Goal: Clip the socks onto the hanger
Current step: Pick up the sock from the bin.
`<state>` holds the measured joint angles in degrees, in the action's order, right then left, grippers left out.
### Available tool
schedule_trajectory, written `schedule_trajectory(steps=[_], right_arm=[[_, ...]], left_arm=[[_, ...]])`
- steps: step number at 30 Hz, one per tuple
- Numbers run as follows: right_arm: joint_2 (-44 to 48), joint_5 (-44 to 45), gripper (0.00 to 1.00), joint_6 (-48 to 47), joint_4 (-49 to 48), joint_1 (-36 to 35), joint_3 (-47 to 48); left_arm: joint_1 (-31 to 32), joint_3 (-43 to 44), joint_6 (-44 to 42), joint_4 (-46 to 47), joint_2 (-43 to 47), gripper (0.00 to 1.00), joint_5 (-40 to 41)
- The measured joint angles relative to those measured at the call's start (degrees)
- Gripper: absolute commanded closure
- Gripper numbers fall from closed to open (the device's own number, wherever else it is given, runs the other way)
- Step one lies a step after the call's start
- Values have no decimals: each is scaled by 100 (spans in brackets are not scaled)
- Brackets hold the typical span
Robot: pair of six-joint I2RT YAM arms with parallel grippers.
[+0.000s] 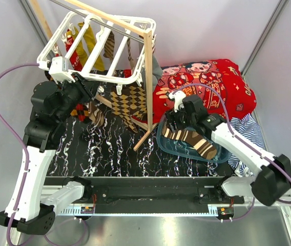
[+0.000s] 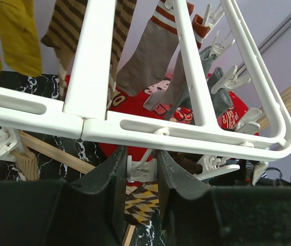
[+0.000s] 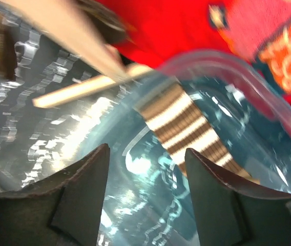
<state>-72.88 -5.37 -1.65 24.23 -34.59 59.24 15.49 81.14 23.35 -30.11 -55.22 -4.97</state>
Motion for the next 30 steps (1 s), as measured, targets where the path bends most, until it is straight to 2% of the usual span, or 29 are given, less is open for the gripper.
schedule_trajectory(steps=[4,18,24,30], right_arm=[[-549,-13,47,-4,129,278,0],[-2785,-155,50,-4,-251,313,564],[-3287,0,52,15,-334,321,664],[-3268,149,56,256,-348,326,634]], left_arm=[[0,26,2,-22,-2,100,-2],[0,28,46,-26,-15,100,-4],[0,48,46,-39,-15,100,-4],[0,48,46,-42,-17,100,-7]])
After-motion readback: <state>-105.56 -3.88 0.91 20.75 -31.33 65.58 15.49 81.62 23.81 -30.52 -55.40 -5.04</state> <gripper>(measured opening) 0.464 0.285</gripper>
